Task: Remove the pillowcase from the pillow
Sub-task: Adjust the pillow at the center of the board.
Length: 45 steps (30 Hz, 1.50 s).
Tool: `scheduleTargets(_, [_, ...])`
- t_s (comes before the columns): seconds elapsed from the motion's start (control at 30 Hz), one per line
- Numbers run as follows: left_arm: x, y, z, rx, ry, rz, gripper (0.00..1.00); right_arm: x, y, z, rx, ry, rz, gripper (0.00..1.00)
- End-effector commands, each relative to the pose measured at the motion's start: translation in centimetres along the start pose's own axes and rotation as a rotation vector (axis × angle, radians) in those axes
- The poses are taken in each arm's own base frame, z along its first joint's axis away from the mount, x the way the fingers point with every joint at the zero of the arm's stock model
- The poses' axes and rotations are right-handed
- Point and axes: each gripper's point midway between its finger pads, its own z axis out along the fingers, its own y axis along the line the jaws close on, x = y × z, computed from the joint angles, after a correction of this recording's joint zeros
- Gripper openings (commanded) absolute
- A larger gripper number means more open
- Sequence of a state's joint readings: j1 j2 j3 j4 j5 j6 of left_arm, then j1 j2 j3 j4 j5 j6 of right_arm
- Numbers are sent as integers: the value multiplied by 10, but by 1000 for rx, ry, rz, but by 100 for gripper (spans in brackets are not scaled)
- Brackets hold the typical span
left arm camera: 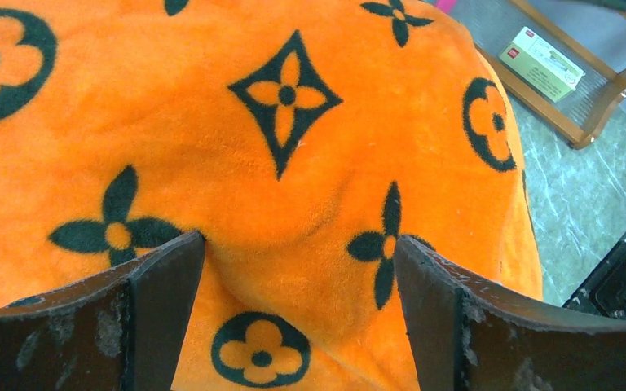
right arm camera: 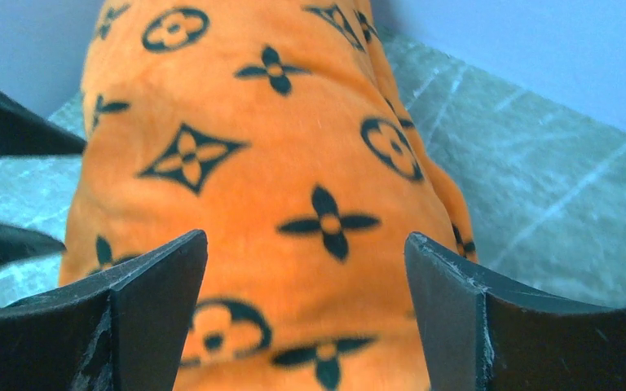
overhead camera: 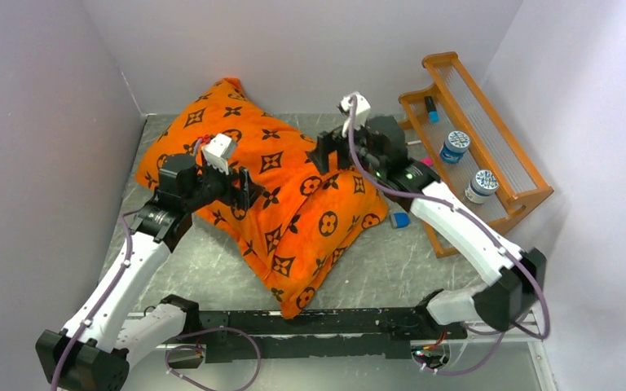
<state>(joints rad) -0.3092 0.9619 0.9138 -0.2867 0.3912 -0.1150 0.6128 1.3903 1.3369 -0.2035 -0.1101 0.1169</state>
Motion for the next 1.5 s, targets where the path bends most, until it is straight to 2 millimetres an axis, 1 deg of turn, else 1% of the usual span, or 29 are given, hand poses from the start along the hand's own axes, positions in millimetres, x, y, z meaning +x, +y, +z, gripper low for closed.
scheduleTargets(0.0, [-15,9,-13,-100,-42,-4,91,38,-19,-36,115,54,24,93])
scheduleTargets(0.03, [-14,11,-14,-121,-31,-23,91,47,-19,-43,118,71,28,93])
scheduleTargets(0.1, [-10,12,-15,-130,-6,-53,92,63,-24,-58,151,92,41,93])
scheduleTargets(0.2, [-7,12,-16,-137,10,-75,93,87,-26,-76,170,140,55,94])
scheduleTargets(0.27, [-7,17,-19,-173,-3,-76,95,102,-29,-87,194,174,65,94])
scheduleTargets(0.37, [-10,33,-24,-262,-37,-65,96,125,-33,-97,219,234,77,94])
scheduleTargets(0.43, [-8,42,-27,-314,-44,-52,96,138,-35,-100,224,257,76,94])
scheduleTargets(0.5, [-4,50,-28,-352,-49,-37,96,153,-34,-98,215,275,77,95])
scheduleTargets(0.57, [0,54,-30,-375,-50,-27,96,168,-29,-92,178,299,80,95])
scheduleTargets(0.63, [3,54,-34,-377,-46,-15,96,176,-22,-82,141,300,76,95])
scheduleTargets(0.67, [3,54,-35,-377,-48,-12,96,179,-15,-76,108,298,71,95])
scheduleTargets(0.77, [1,58,-44,-417,-78,-10,96,183,3,-58,39,275,38,95])
scheduleTargets(0.8, [0,58,-45,-419,-86,-11,96,178,10,-50,12,252,27,95])
scheduleTargets(0.93, [0,61,-48,-437,-89,-11,96,174,35,-19,-66,231,-13,95])
scheduleTargets(1.0, [2,62,-48,-438,-85,-10,96,167,43,-4,-84,215,-30,96])
scheduleTargets(1.07, [3,60,-47,-424,-83,-5,96,160,48,11,-98,192,-39,96])
scheduleTargets(1.2, [3,50,-43,-360,-87,15,96,147,47,36,-87,170,-60,96])
scheduleTargets(1.3, [2,44,-40,-321,-89,26,96,132,55,46,-118,135,-52,96])
scheduleTargets(1.47, [-1,31,-35,-235,-95,44,96,111,79,56,-223,84,-12,96])
